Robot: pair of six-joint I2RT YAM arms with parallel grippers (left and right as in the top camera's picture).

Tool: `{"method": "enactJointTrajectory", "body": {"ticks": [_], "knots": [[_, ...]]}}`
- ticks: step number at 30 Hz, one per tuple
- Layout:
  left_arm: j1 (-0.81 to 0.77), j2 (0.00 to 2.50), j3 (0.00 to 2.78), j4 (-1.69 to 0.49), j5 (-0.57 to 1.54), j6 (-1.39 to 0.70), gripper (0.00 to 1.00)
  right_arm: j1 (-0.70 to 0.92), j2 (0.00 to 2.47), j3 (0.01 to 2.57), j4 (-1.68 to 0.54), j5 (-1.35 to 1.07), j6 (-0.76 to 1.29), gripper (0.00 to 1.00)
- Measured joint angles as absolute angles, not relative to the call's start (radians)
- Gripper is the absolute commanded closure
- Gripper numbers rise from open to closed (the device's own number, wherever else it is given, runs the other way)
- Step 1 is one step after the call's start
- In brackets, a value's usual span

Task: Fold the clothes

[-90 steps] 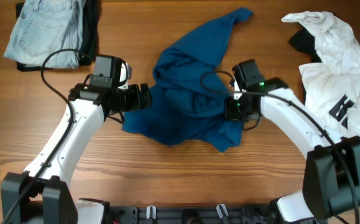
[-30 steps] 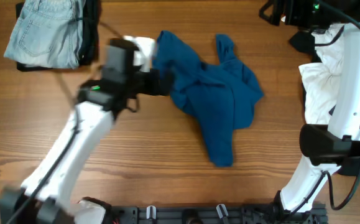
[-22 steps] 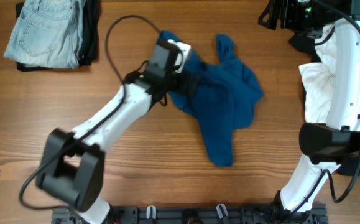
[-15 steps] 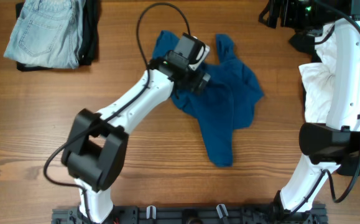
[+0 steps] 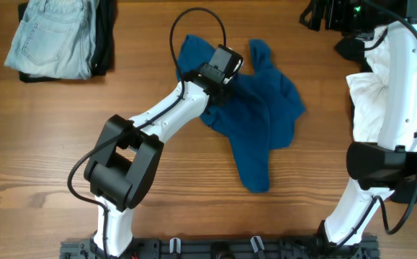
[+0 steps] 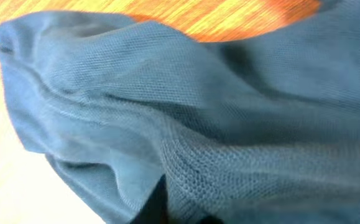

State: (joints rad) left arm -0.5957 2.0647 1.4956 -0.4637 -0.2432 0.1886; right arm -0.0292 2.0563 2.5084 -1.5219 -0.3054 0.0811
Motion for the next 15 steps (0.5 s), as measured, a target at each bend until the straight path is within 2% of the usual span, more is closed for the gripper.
{"method": "enactJointTrajectory", "body": {"ticks": [6,11,12,13,14,15], "knots": [[-0.518,2.033,1.552,-0.704,-0.378,0.023,0.96,-0.029,2.056,2.508,-1.521,-0.305,0.081,0.02],[-0.313,1.859,1.594,-0.839,-0.403,-0.086,0.96,-0.029,2.056,2.508,-1.521,-0.305,0.081,0.02],[-0.255,1.816,1.602,-0.868,-0.408,-0.097,0.93,-0.029,2.056,2.508,-1.521,-0.305,0.081,0.02],[-0.218,1.799,1.606,-0.879,-0.411,-0.104,0.73,-0.029,2.056,2.508,-1.521,-0.305,0.081,0.02],[-0.189,1.79,1.609,-0.886,-0.413,-0.109,0.32,-0.029,2.056,2.508,-1.521,-0.305,0.081,0.02],[-0.142,1.787,1.61,-0.894,-0.41,-0.115,0.12,-0.029,2.056,2.508,-1.521,-0.305,0.081,0.01]]}}
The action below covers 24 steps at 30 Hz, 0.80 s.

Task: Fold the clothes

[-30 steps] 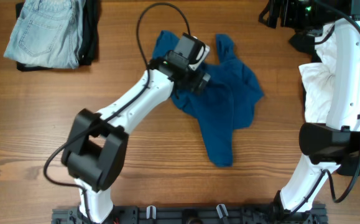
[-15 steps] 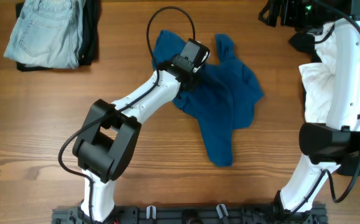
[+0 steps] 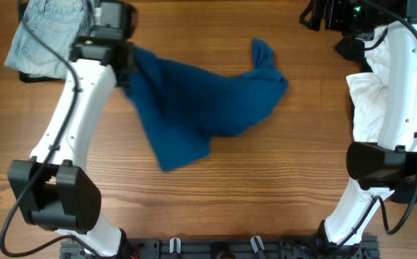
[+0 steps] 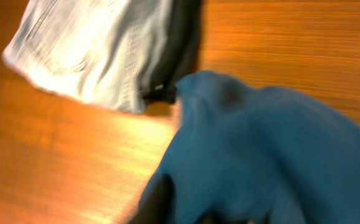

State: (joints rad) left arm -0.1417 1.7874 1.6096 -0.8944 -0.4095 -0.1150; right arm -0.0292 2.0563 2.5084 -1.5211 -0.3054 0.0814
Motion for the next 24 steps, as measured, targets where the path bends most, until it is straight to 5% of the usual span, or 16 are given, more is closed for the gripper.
{"method": "enactJointTrajectory", "body": {"ticks": [2,8,13,16,24], "knots": [[-0.104,1.795,1.61,-0.898,-0.397,-0.122,0.0,-0.029,2.056,2.508,-1.521,-0.305,0.081,0.0],[-0.062,1.799,1.61,-0.953,-0.318,-0.134,0.0,-0.029,2.056,2.495,-1.521,-0.305,0.081,0.01],[-0.099,1.696,1.61,-1.214,-0.138,-0.193,0.06,-0.029,2.061,2.44,-1.52,-0.305,0.081,0.01],[-0.106,1.672,1.558,-1.29,-0.006,-0.221,0.0,-0.029,2.061,2.44,-1.51,-0.305,0.081,0.0],[-0.222,1.678,1.159,-1.097,0.096,-0.412,0.0,-0.029,2.061,2.44,-1.485,-0.305,0.081,0.01]]}}
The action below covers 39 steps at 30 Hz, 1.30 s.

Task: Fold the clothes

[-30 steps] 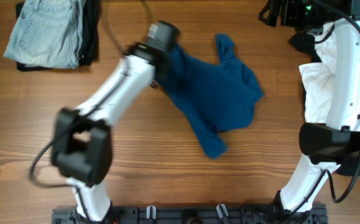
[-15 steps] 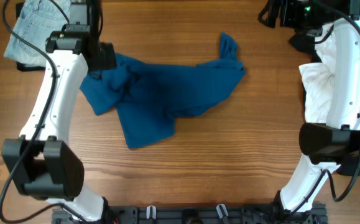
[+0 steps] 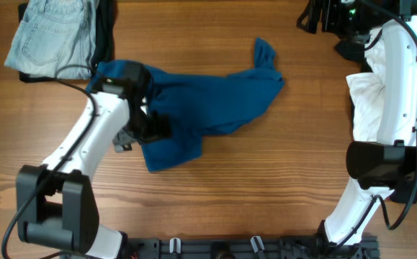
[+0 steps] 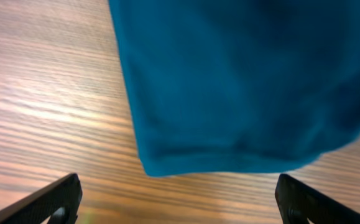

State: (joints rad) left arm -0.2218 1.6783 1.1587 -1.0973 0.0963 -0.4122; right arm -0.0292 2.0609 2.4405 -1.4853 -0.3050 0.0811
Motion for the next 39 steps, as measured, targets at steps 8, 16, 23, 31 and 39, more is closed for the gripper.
{"method": "enactJointTrajectory", "body": {"ticks": [8,16,23,31,39], "knots": [[-0.287,1.678,0.93,-0.86,0.104,-0.505,0.03,-0.029,2.061,2.44,-1.482,-0.305,0.081,0.0],[-0.288,1.619,0.806,-0.69,0.075,-0.588,0.76,-0.029,2.061,2.44,-1.472,-0.305,0.081,0.0],[-0.287,1.629,0.81,-0.689,0.145,-0.563,0.96,-0.029,2.061,2.44,-1.473,-0.305,0.081,0.01],[-0.289,1.552,1.379,-1.069,0.041,-0.419,0.96,-0.029,2.061,2.44,-1.576,-0.302,0.091,0.0],[-0.289,1.42,1.66,-0.893,-0.092,-0.325,0.96,0.043,2.061,2.44,-1.607,-0.314,0.07,0.05]]}}
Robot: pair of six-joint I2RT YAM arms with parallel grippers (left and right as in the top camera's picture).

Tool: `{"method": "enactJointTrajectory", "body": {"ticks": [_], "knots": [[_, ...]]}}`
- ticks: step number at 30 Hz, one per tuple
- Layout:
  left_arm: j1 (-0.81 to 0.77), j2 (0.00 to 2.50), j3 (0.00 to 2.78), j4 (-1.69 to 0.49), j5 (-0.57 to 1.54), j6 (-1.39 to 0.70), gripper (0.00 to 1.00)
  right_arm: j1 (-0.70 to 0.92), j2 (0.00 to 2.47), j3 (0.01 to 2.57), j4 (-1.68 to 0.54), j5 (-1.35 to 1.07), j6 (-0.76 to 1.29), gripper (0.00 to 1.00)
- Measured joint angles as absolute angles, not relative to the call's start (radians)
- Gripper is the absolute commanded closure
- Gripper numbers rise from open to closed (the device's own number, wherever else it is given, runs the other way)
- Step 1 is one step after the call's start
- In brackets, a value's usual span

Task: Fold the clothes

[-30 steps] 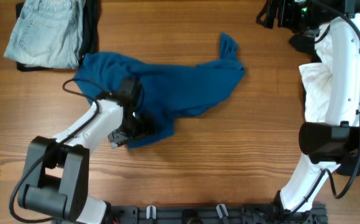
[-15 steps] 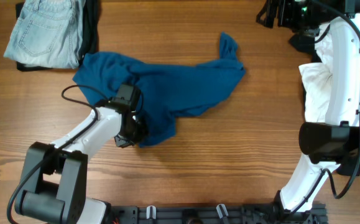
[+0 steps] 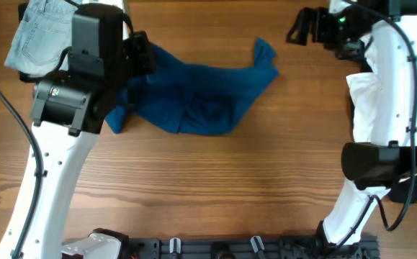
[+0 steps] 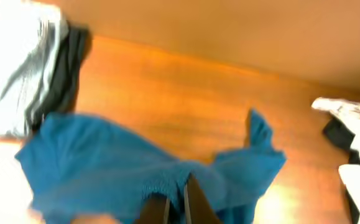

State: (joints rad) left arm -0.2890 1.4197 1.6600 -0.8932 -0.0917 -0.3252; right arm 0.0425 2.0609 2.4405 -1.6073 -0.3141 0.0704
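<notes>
A blue shirt [image 3: 194, 90] lies spread across the back middle of the wooden table, one sleeve sticking up at the far right [image 3: 263, 52]. My left arm is raised high over the shirt's left end. In the left wrist view the left gripper [image 4: 175, 202] is shut on a fold of the blue shirt [image 4: 105, 162], which drapes down from the fingers. My right gripper [image 3: 302, 29] is at the back right, away from the shirt, and its jaws are too dark and small to read.
Folded light jeans [image 3: 39, 36] lie on a dark garment [image 4: 68, 68] at the back left corner, close to the shirt's left end. A white cloth [image 3: 366, 101] lies at the right edge beside the right arm. Bare wood fills the front half of the table [image 3: 230, 194].
The left gripper was open low over the shirt's lower hem; now it is shut on a fold and raised high. The shirt's lower corner has moved up and left. The right gripper has shifted slightly left.
First the shirt lay bunched right of centre with my left gripper down in it. Then the gripper was by the jeans, the shirt stretched out leftward behind it. Later it stood open over the lower hem. Now it holds a fold, lifted above the table.
</notes>
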Motion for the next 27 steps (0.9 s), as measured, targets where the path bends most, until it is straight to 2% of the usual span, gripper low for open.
{"method": "enactJointTrajectory", "body": {"ticks": [9,11,13,18,23,25,27], "knots": [[-0.204,1.423,1.659,-0.688,-0.108,-0.277,0.96,0.26,2.061,2.418,-1.545,-0.308,-0.002,0.17],[-0.172,1.423,1.659,-0.681,-0.108,-0.302,0.96,0.31,2.061,2.368,-1.457,-0.302,0.001,0.17],[-0.143,1.423,1.659,-0.68,-0.108,-0.334,0.96,0.362,2.061,2.296,-1.353,-0.295,0.006,0.12],[-0.113,1.423,1.659,-0.68,-0.108,-0.38,0.96,0.492,2.063,2.103,-1.092,-0.247,0.02,0.08],[-0.11,1.423,1.659,-0.68,-0.104,-0.399,0.96,0.546,2.063,1.887,-0.749,-0.201,0.03,0.06],[-0.11,1.423,1.659,-0.68,-0.099,-0.406,0.96,0.544,2.065,1.83,-0.659,-0.19,0.044,0.11],[-0.109,1.423,1.659,-0.68,-0.089,-0.411,0.96,0.535,2.065,1.771,-0.573,-0.166,0.079,0.23]]}}
